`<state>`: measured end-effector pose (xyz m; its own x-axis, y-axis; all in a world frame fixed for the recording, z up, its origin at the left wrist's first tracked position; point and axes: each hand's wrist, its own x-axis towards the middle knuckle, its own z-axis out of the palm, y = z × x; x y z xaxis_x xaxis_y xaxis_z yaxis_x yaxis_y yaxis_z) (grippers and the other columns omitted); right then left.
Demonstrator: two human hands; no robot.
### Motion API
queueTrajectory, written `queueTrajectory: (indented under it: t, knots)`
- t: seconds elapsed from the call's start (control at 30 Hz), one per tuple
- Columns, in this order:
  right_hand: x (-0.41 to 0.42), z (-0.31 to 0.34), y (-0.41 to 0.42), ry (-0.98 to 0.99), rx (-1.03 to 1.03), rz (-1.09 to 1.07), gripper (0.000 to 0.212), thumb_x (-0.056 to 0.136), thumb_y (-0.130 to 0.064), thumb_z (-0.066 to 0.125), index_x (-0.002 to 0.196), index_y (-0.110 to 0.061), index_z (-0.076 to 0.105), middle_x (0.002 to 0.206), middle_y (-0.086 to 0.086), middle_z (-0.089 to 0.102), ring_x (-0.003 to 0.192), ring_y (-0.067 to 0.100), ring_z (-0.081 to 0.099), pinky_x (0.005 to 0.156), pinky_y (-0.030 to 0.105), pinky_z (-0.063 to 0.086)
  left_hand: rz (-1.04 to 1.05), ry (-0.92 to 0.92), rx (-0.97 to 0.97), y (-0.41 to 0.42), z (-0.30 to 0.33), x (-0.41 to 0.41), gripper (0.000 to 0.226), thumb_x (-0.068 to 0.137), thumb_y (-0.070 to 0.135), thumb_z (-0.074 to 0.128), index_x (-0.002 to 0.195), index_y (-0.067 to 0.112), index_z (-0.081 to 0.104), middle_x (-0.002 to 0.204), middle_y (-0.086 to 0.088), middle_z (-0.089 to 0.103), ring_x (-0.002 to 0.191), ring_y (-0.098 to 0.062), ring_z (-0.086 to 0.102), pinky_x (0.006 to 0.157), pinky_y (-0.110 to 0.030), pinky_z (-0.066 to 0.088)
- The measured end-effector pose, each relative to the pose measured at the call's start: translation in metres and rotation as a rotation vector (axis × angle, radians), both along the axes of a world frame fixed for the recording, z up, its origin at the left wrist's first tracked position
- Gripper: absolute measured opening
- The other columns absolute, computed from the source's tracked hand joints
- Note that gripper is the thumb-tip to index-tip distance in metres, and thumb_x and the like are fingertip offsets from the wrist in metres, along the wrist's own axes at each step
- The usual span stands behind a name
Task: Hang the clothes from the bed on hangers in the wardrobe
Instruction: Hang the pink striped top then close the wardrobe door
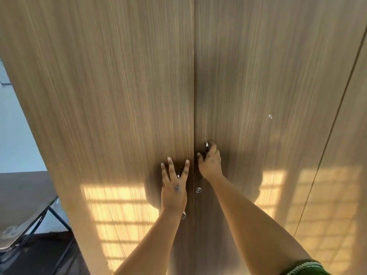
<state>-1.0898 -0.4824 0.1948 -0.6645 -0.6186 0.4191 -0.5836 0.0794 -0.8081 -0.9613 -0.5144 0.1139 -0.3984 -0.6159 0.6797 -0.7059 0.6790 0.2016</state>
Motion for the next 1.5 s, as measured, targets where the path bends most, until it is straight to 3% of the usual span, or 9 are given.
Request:
queueTrajectory:
  t: [0.13, 0.37, 0.6, 0.77, 0.93, 1.03, 1.2, 1.3, 1.5]
  knots:
    - [-0.008, -0.006, -0.019, -0.077, -0.120, 0.007, 0.033, 0.101, -0.017, 0.040, 0.133, -0.021, 0.032, 0.116, 0.010, 0.058, 0.107, 0.028, 0.058, 0.084, 0.038, 0.050, 0.016, -0.013, 0.017, -0.026, 0.003, -0.020, 0.103, 0.080, -0.010, 0.060, 0.154, 0.036, 0.006, 0.159, -0.019, -0.008, 0.143, -0.045, -0.004, 0.072, -0.044, 0.060]
    - [-0.017, -0.023, -0.032, -0.055, -0.044, 0.046, 0.054, 0.099, -0.008, 0.038, 0.140, -0.033, 0.014, 0.106, 0.014, 0.062, 0.108, 0.029, 0.063, 0.085, 0.035, 0.054, 0.058, -0.037, 0.017, -0.048, -0.001, -0.041, 0.108, 0.082, -0.006, 0.060, 0.152, 0.035, -0.010, 0.157, -0.023, -0.013, 0.141, -0.048, -0.005, 0.084, -0.049, 0.057]
    - [-0.011, -0.025, -0.033, -0.029, -0.128, -0.019, 0.041, 0.102, -0.013, 0.031, 0.140, -0.023, 0.020, 0.085, 0.011, 0.063, 0.072, 0.022, 0.063, 0.066, 0.037, 0.054, 0.091, -0.071, 0.022, -0.057, 0.001, -0.046, 0.108, 0.081, -0.004, 0.063, 0.153, 0.034, -0.008, 0.156, -0.023, -0.018, 0.141, -0.050, 0.004, 0.083, -0.047, 0.057]
    - [-0.015, -0.029, -0.038, 0.015, -0.076, -0.013, 0.050, 0.101, -0.010, 0.033, 0.143, -0.027, 0.013, 0.117, 0.023, 0.062, 0.108, 0.032, 0.062, 0.085, 0.040, 0.054, 0.101, -0.055, 0.028, -0.061, 0.001, -0.050, 0.108, 0.079, -0.005, 0.065, 0.154, 0.033, -0.003, 0.157, -0.024, -0.014, 0.141, -0.049, -0.002, 0.083, -0.048, 0.057]
    - [-0.013, -0.030, -0.041, 0.012, -0.078, -0.029, 0.056, 0.100, -0.006, 0.033, 0.149, -0.024, 0.012, 0.137, 0.018, 0.052, 0.133, 0.020, 0.046, 0.098, 0.031, 0.046, 0.132, -0.077, 0.023, -0.063, 0.002, -0.054, 0.103, 0.082, 0.000, 0.063, 0.154, 0.030, -0.004, 0.156, -0.028, -0.015, 0.141, -0.053, 0.007, 0.084, -0.048, 0.057]
    - [-0.015, -0.033, -0.042, 0.034, -0.082, -0.040, 0.057, 0.100, -0.007, 0.035, 0.150, -0.023, 0.014, 0.136, 0.016, 0.053, 0.129, 0.023, 0.049, 0.097, 0.031, 0.045, 0.114, -0.055, 0.040, -0.060, 0.002, -0.052, 0.104, 0.079, -0.002, 0.067, 0.155, 0.031, 0.004, 0.157, -0.027, -0.002, 0.141, -0.052, 0.008, 0.082, -0.049, 0.057]
    - [-0.010, -0.034, -0.043, 0.007, -0.149, -0.068, 0.055, 0.101, -0.012, 0.034, 0.147, -0.035, 0.015, 0.133, 0.013, 0.056, 0.122, 0.024, 0.055, 0.094, 0.035, 0.048, 0.048, -0.037, 0.026, -0.059, 0.002, -0.046, 0.109, 0.079, -0.001, 0.066, 0.154, 0.033, -0.005, 0.158, -0.021, -0.015, 0.142, -0.047, -0.004, 0.073, -0.044, 0.060]
    - [-0.012, -0.041, -0.041, 0.024, -0.124, -0.070, 0.056, 0.103, -0.022, 0.033, 0.145, -0.046, 0.005, 0.115, 0.012, 0.064, 0.092, 0.023, 0.065, 0.079, 0.039, 0.052, 0.027, -0.044, 0.048, -0.054, 0.005, -0.040, 0.111, 0.076, 0.014, 0.074, 0.155, 0.030, -0.003, 0.159, -0.020, -0.014, 0.143, -0.047, 0.000, 0.082, -0.048, 0.057]
    - [-0.013, -0.040, -0.036, 0.066, -0.048, -0.044, 0.062, 0.103, -0.026, 0.032, 0.146, -0.047, -0.008, 0.118, 0.010, 0.063, 0.078, 0.017, 0.062, 0.075, 0.037, 0.051, 0.031, -0.118, 0.058, -0.055, 0.010, -0.031, 0.107, 0.079, 0.021, 0.072, 0.155, 0.031, -0.004, 0.160, -0.015, -0.017, 0.146, -0.044, 0.004, 0.098, -0.051, 0.048]
